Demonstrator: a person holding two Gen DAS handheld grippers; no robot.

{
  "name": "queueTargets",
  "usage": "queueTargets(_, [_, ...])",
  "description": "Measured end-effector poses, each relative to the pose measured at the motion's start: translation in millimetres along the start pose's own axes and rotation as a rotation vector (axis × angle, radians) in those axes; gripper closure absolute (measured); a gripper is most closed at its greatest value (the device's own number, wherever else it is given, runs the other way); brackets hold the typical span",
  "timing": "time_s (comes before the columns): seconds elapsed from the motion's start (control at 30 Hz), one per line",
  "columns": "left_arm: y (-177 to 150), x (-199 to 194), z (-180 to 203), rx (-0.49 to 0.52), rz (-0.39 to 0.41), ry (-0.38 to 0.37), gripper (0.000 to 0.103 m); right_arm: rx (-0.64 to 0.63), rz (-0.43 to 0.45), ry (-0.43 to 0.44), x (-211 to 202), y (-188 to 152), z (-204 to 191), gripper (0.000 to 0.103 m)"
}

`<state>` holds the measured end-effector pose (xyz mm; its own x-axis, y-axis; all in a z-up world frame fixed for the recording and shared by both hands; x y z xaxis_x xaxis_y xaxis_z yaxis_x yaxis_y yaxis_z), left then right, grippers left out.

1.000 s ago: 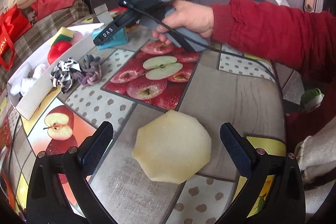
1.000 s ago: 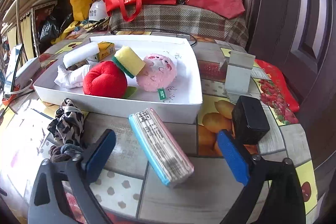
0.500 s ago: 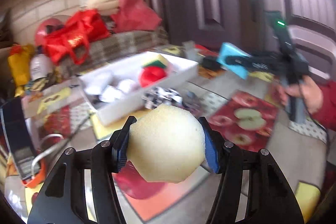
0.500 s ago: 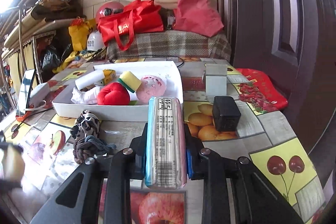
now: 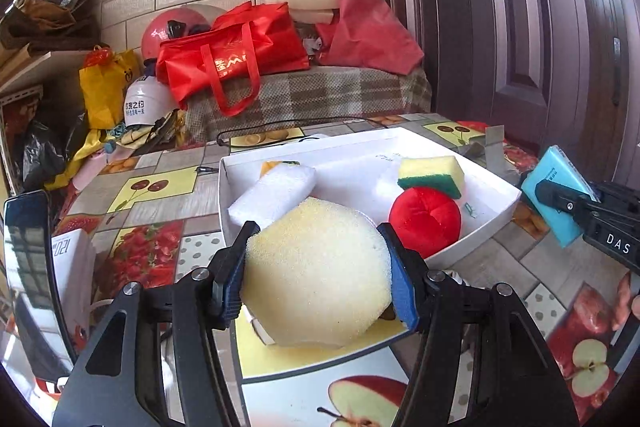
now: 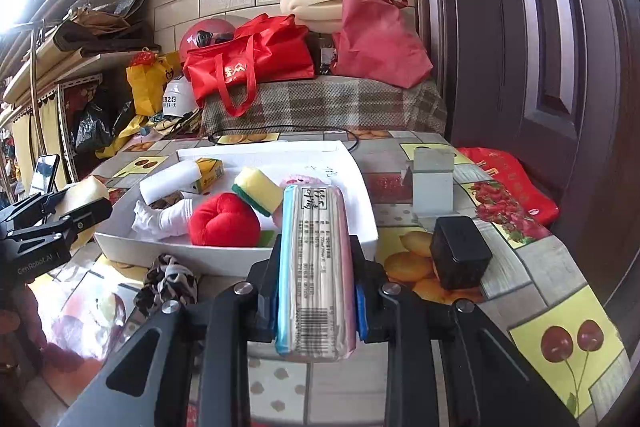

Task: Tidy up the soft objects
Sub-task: 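Carry the foam pad into the box with the left tool while the right places the pack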

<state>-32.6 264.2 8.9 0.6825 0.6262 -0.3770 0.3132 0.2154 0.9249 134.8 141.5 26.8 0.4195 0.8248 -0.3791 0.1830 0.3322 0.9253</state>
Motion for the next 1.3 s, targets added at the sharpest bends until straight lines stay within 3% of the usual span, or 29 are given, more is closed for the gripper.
queueTargets(0.17, [6.8, 30.9, 0.2, -0.010, -0.041, -0.004, 0.043, 0.002, -0.006, 0.015, 34.4, 12.7, -15.1, 0.076])
queueTargets(0.33, [5.5, 64.9, -4.7, -0.049, -0.134, -0.011, 0.043, 0.025, -0.087, 0.029, 78.0, 15.5, -21.3, 0.076])
queueTargets(0.5, [14.0, 84.3, -10.3, -0.026, -0.132, 0.067, 0.042, 0.054, -0.152, 0.020, 110.8, 17.6, -20.5, 0.076])
queueTargets(0.63, [19.9, 98.1, -19.9, -0.014, -0.131, 0.159, 0.042, 0.045, -0.143, -0.047, 123.7, 25.2, -18.2, 0.076])
queueTargets(0.8, [22.7, 97.1, -27.5, -0.028, -0.105, 0.184, 0.041, -0.018, -0.122, -0.073, 125.1, 31.0, -26.5, 0.076])
queueTargets(0.87, [24.0, 92.9, -31.7, -0.045, -0.086, 0.194, 0.036, -0.024, -0.102, -0.079, 121.4, 33.1, -26.9, 0.075])
queueTargets(0.9, [24.4, 91.7, -34.0, -0.053, -0.081, 0.200, 0.027, -0.025, -0.094, -0.080, 119.9, 34.2, -26.7, 0.075])
queueTargets(0.97, [26.2, 88.9, -38.0, -0.068, -0.067, 0.219, 0.012, -0.031, -0.083, -0.080, 117.9, 35.4, -27.7, 0.065])
queueTargets(1.0, [27.1, 86.0, -39.9, -0.074, -0.054, 0.231, 0.003, -0.034, -0.078, -0.079, 117.7, 36.3, -28.4, 0.037])
queueTargets(1.03, [28.4, 81.3, -42.2, -0.084, -0.035, 0.246, 0.000, -0.033, -0.070, -0.081, 116.3, 37.1, -28.7, 0.005])
queueTargets(1.07, [30.5, 76.7, -44.8, -0.096, -0.013, 0.257, 0.000, -0.028, -0.055, -0.092, 113.5, 38.6, -27.1, 0.000])
queueTargets(1.3, [37.6, 54.3, -51.7, -0.119, 0.086, 0.306, 0.000, -0.012, 0.047, -0.102, 97.4, 49.5, -23.6, 0.000])
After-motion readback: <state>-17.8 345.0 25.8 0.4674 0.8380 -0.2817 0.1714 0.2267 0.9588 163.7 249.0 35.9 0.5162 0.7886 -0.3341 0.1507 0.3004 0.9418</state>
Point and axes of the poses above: each gripper's, at about its wrist camera, not at the fingertips, and x roughly the way its jaws point, z to its right, y to its top, the point moved 9 cm from there along x, roughly the way its jaws point, and after that the axes turned 2 degrees about z, right-handed, at the moved point
